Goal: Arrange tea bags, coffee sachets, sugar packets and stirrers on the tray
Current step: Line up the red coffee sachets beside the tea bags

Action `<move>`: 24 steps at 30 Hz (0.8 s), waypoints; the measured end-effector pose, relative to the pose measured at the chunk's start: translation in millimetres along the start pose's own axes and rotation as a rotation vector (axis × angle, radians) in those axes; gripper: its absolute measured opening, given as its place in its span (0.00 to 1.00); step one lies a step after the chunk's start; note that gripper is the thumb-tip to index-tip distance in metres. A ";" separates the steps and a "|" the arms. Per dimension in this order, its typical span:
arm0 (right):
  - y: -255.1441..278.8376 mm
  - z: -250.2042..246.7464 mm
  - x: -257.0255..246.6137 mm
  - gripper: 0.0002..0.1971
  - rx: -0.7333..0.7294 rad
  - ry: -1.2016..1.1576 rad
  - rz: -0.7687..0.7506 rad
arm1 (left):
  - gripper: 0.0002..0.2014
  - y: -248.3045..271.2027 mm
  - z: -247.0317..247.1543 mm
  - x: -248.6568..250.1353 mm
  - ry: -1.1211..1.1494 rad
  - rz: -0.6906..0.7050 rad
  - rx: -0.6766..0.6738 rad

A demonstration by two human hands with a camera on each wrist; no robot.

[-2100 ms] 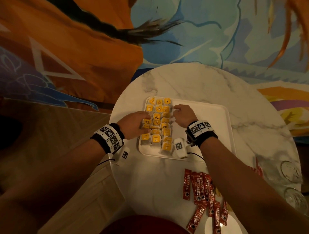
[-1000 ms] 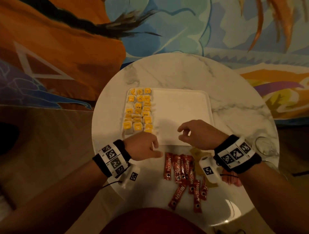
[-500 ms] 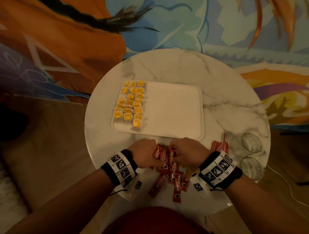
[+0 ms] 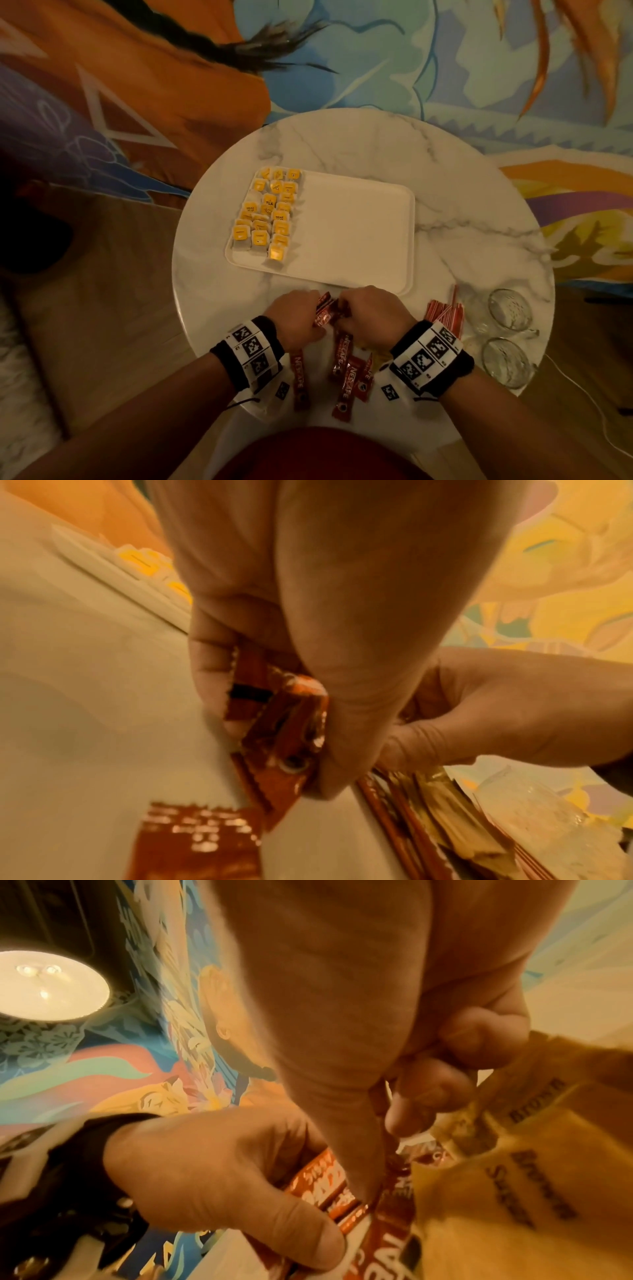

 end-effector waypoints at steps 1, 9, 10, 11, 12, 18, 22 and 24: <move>0.1 -1.2 1.6 0.12 0.003 -0.011 0.001 | 0.14 0.3 -0.7 0.4 0.003 -0.004 0.000; 3.9 -9.7 11.0 0.12 0.017 -0.145 -0.036 | 0.09 -2.1 1.1 3.2 0.037 -0.017 0.020; 4.7 -9.9 12.4 0.11 0.030 -0.167 -0.034 | 0.09 -1.8 0.1 2.8 0.038 -0.023 0.025; 5.5 -10.4 13.7 0.11 0.043 -0.190 -0.031 | 0.08 -2.0 -1.5 1.9 0.034 -0.023 0.036; 6.2 -10.8 15.2 0.10 0.055 -0.211 -0.030 | 0.05 -1.6 -4.6 0.9 0.036 -0.037 0.033; 7.3 -17.2 22.1 0.07 0.109 -0.342 -0.021 | 0.09 2.1 -21.4 -6.3 0.315 -0.038 0.041; 5.9 -22.4 25.4 0.09 0.186 -0.458 -0.014 | 0.09 3.8 -32.0 -7.7 0.504 -0.038 0.036; 4.8 -24.7 24.0 0.10 0.214 -0.506 -0.007 | 0.10 2.6 -34.7 -10.7 0.583 -0.040 0.068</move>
Point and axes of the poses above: each hand's wrist, its own y-axis away from the middle knuckle, its own z-axis out of the palm, x = y × z, the point moved 2 cm from there along -y, towards the middle knuckle, and after that the axes turned 6 degrees about -y, right-handed, at the moved point
